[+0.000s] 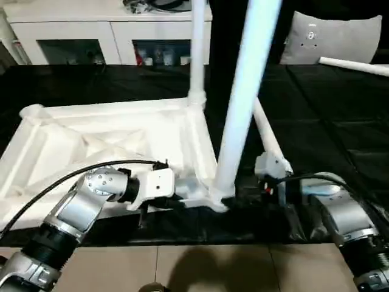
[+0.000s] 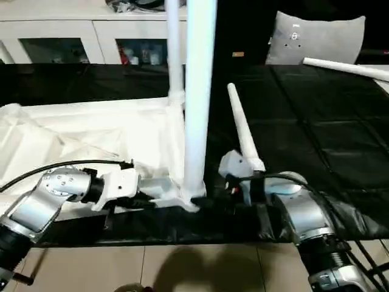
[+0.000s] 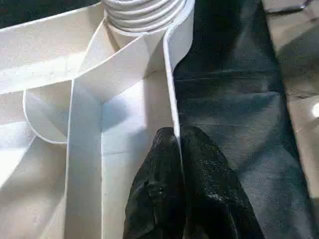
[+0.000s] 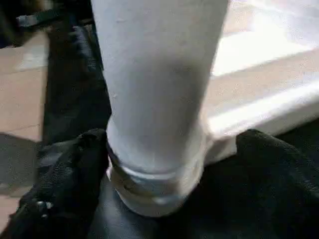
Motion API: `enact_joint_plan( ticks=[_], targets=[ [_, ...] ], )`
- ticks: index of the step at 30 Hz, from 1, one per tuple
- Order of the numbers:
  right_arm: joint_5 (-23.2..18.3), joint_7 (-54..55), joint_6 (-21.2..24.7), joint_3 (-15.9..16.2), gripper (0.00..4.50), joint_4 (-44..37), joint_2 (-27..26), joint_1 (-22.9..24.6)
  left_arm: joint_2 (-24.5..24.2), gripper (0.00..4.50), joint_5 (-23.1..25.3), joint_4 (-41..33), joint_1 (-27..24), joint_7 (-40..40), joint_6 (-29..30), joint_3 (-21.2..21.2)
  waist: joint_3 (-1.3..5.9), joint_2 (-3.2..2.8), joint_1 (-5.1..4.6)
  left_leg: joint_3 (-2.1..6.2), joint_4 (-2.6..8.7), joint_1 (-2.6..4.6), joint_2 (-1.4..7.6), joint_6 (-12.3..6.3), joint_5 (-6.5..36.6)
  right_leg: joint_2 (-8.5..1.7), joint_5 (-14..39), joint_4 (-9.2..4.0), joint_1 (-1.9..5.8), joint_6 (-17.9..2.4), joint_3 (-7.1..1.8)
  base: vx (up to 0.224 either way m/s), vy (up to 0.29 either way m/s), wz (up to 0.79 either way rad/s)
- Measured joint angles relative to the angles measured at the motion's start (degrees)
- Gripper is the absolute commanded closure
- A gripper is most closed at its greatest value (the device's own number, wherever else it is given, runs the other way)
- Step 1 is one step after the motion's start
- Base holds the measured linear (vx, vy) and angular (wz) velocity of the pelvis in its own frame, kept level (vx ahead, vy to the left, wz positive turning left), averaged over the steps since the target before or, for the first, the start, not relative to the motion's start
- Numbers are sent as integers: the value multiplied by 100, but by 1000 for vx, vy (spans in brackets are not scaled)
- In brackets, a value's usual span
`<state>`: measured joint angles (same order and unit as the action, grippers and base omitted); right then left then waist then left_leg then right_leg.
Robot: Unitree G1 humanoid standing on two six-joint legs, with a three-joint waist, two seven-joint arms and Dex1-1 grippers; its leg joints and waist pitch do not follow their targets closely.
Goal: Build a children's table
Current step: Rotate leg to tighten
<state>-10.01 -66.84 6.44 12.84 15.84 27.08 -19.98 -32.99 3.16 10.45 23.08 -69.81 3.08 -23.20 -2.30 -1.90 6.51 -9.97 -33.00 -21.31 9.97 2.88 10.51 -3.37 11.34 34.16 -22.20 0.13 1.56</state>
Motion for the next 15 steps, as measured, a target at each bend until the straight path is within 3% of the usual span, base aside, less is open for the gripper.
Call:
enact_joint_plan(
  ticks=[15],
  targets=[
    [-174,-261,322,120,168,42,-132,1,-7,450,-28,41,0,-128,-156,-39,3,5,28,1,-12,0,1,0,0,-4,1,9,6,-2,8,0,0,0]
  ],
)
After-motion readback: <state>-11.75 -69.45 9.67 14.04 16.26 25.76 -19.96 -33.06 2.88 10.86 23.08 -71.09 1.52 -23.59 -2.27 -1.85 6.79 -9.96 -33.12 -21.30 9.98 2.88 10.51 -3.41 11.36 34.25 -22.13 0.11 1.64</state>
